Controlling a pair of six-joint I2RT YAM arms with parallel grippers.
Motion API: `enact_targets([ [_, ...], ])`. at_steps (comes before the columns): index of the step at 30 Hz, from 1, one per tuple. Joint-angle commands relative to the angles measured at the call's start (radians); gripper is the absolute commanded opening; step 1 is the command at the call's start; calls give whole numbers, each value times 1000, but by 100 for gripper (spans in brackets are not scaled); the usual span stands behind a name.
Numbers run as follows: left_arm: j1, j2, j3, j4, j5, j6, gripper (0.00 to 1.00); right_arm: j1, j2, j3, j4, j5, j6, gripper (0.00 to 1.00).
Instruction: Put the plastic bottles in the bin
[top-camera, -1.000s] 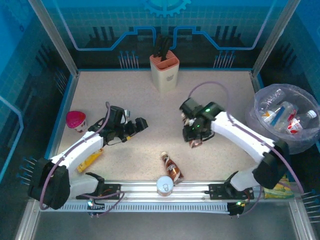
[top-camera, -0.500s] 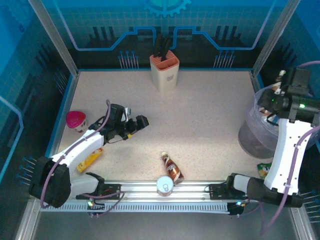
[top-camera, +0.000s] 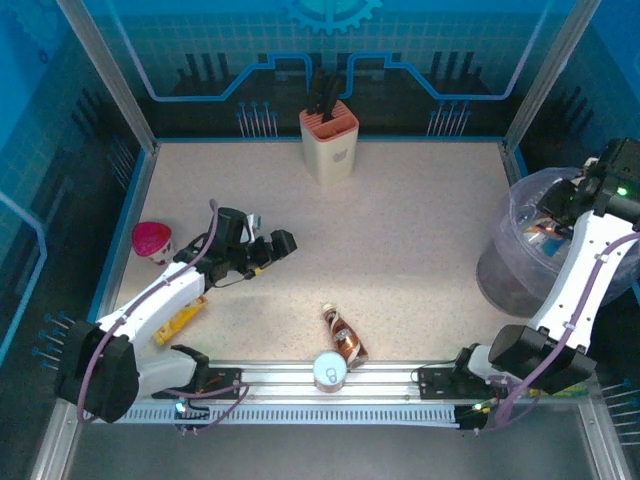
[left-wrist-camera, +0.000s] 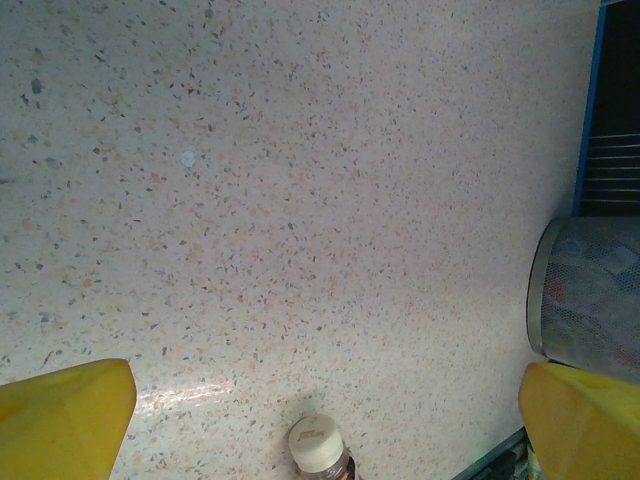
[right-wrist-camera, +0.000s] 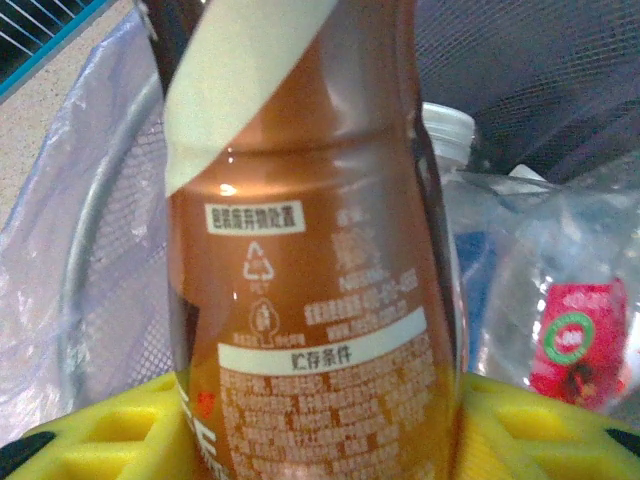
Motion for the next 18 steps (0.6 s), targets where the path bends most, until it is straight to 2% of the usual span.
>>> enact_targets([
  [1, 10, -1, 16, -19, 11, 11, 99, -8, 12, -65, 30, 16, -6, 55],
  [6, 10, 5, 21, -17, 11, 8, 99, 62, -15, -132, 29, 37, 24, 61],
  [10, 9, 3, 26, -22, 11, 10, 99, 80, -31, -154, 24, 43, 34, 78],
  [14, 10, 2, 31, -36, 3, 21, 99, 80, -25, -70, -18, 37, 14, 88],
  [18, 10, 11, 31, -22, 11, 14, 99, 121, -6, 69, -85, 37, -13, 93],
])
